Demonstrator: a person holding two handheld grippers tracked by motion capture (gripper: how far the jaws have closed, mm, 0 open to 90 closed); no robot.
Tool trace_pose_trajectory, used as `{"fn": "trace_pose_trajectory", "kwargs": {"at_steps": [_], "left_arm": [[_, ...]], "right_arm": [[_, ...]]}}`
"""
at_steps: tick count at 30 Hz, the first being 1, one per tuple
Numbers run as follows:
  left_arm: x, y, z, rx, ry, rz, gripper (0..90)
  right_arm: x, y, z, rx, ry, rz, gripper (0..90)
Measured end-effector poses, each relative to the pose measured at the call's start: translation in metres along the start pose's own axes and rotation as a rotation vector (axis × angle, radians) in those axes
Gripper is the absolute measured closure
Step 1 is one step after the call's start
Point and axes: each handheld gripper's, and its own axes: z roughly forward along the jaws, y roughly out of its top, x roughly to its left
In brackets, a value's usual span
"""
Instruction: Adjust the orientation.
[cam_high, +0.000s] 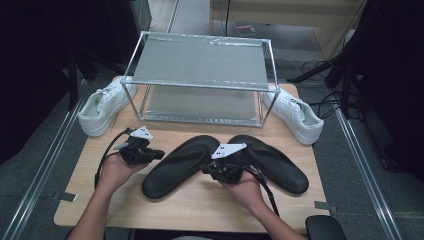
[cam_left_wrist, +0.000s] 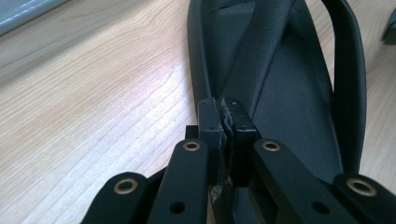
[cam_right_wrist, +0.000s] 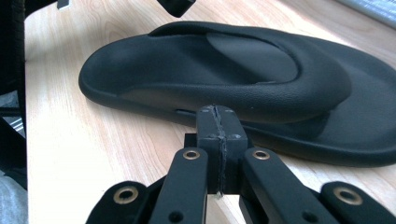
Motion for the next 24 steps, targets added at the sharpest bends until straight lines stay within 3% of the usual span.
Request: {"fn": "trace_pose_trajectory", "kwargs": {"at_steps": [5, 16, 24], "left_arm": [[0.002, -0.002, 0.004, 0.017, -0.009, -0.005, 87.5], [0.002, -0.003, 0.006, 0.002, -0.031, -0.025, 88.7], [-0.004, -0.006, 0.005, 0.010, -0.044, -0.030, 89.3]], "right_arm": [[-0.001, 0.001, 0.006, 0.005, -0.006, 0.004, 90.0], [-0.005, -0.001, 0.012, 0.014, -0.011, 0.021, 90.0], [-0.009, 0.000, 0.012, 0.008, -0.016, 0.031, 90.0]]}}
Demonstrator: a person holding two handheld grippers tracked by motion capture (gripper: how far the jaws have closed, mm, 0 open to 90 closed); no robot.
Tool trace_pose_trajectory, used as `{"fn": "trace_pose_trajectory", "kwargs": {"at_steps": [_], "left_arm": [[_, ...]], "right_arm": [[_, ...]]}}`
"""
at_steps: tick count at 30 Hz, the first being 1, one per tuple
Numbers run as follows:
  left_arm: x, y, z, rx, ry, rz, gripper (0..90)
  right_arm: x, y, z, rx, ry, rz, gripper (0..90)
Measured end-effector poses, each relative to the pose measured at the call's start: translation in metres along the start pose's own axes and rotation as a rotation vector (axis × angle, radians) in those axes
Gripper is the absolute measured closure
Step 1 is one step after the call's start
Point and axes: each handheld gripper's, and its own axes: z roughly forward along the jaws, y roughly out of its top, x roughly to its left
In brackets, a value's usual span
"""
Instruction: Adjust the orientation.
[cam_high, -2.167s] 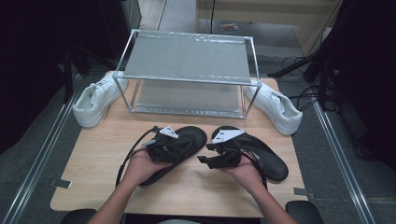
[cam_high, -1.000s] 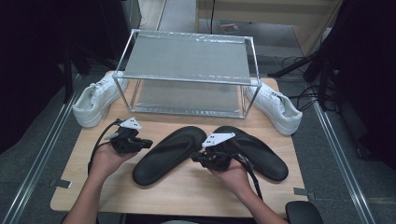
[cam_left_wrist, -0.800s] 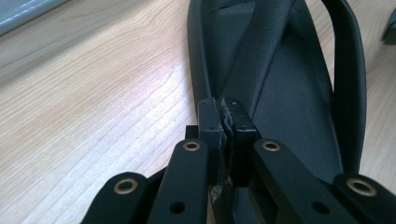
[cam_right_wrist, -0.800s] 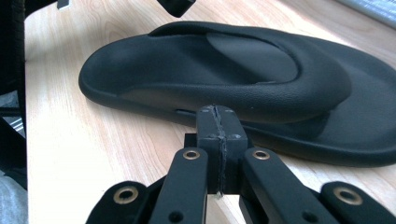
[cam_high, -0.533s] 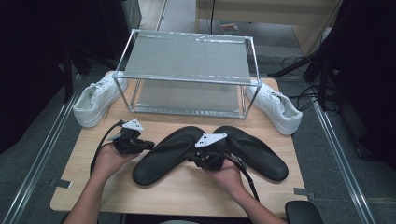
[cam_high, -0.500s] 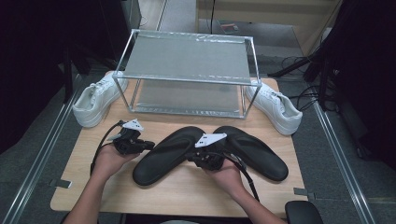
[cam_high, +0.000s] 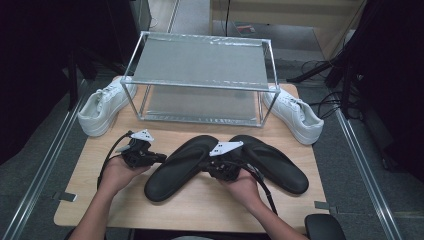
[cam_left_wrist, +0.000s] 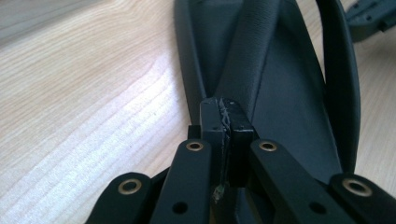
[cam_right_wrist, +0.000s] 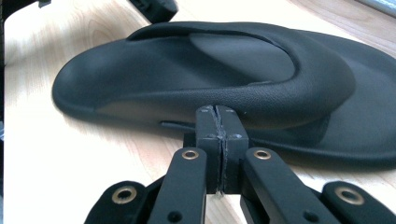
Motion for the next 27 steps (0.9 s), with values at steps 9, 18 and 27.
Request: {"fn": "trace_pose_trajectory", "kwargs": {"at_steps": [9, 18, 27], "left_arm": [[-0.009, -0.009, -0.002, -0.006, -0.020, -0.033, 89.6], [-0.024, -0.015, -0.003, 0.006, -0.029, -0.037, 88.8], [-0.031, -0.016, 0.004, -0.003, -0.087, -0.063, 85.1]], "right_arm": [[-0.006, 0.005, 0.002, 0.003, -0.012, -0.003, 89.2], [-0.014, 0.011, 0.005, 0.007, -0.019, 0.017, 89.1], [-0.022, 0.014, 0.005, 0.004, -0.040, 0.033, 89.0]]}}
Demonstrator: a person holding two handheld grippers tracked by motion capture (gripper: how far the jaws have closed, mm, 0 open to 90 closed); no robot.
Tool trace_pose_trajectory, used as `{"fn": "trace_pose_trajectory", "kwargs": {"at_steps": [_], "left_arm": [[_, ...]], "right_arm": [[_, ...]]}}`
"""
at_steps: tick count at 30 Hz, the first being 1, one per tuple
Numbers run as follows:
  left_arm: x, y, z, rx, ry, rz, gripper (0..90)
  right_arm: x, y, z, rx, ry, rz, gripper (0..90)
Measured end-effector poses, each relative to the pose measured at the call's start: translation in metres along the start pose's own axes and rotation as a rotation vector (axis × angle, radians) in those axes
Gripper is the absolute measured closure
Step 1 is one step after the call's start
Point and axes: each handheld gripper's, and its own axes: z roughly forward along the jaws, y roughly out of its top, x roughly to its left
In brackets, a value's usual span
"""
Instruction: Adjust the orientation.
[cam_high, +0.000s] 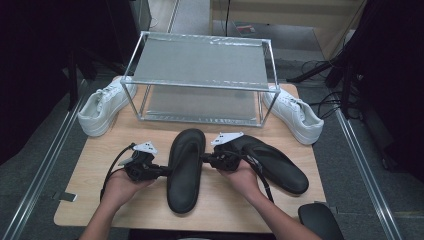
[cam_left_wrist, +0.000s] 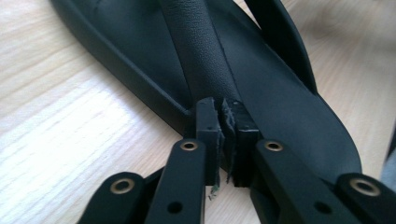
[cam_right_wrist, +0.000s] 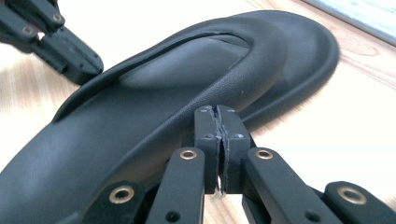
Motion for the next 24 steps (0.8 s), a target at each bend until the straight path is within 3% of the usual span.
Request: {"fn": "trace_pose_trajectory", "kwargs": {"at_steps": [6, 11, 15, 24], "left_arm": [[0.000, 0.001, -0.006, -0.026, 0.023, -0.004, 76.8], [-0.002, 0.003, -0.015, -0.077, 0.057, 0.003, 58.7], [-0.003, 0.005, -0.016, -0.096, 0.062, -0.002, 45.9], [-0.009, 0.016, -0.010, -0.082, 0.068, 0.051, 40.2]], "right_arm": [[-0.004, 0.002, -0.005, -0.012, 0.008, 0.014, 79.9], [-0.005, 0.004, -0.016, -0.027, 0.023, 0.005, 68.9], [-0.006, 0.002, -0.023, -0.030, 0.045, 0.009, 62.7], [-0.013, -0.009, -0.050, -0.071, 0.048, -0.008, 54.7]]}}
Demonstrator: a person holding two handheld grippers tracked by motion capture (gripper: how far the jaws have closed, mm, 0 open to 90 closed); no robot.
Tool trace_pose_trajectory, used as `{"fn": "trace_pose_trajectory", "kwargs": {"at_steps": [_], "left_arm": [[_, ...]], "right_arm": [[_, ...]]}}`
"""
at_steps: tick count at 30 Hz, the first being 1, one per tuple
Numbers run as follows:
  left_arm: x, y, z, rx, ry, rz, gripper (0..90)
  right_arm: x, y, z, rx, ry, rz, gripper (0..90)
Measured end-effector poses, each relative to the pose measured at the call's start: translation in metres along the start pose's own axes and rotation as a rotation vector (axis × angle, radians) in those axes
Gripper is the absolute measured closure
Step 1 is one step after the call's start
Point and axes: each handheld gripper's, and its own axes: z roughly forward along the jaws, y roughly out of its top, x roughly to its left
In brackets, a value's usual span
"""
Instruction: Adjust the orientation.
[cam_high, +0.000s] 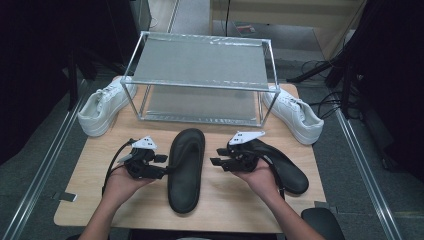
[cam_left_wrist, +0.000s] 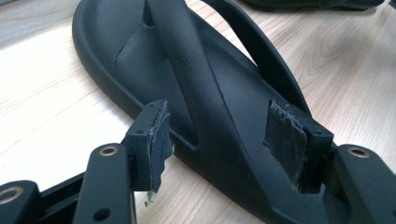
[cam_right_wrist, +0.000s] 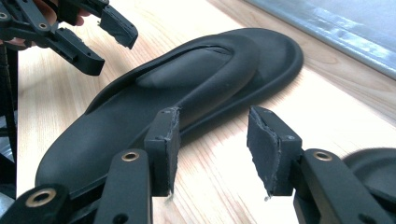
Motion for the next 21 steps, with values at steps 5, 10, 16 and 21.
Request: {"fn": "trace_pose_trajectory", "kwargs": {"at_steps": [5, 10, 16, 21], "left_arm": [[0.002, 0.005, 0.003, 0.007, -0.010, 0.012, 39.8], [0.004, 0.010, 0.007, 0.016, -0.011, 0.022, 39.8], [0.005, 0.015, 0.011, 0.022, -0.014, 0.028, 39.8], [0.007, 0.017, 0.014, 0.016, -0.022, 0.025, 39.8]], "right_arm": [[-0.003, -0.005, -0.009, -0.010, -0.015, 0.007, 53.4], [-0.003, -0.011, -0.017, -0.017, -0.032, 0.009, 52.3], [-0.003, -0.015, -0.029, -0.017, -0.046, 0.015, 51.4], [-0.005, -0.021, -0.039, -0.021, -0.068, 0.019, 50.8]]}}
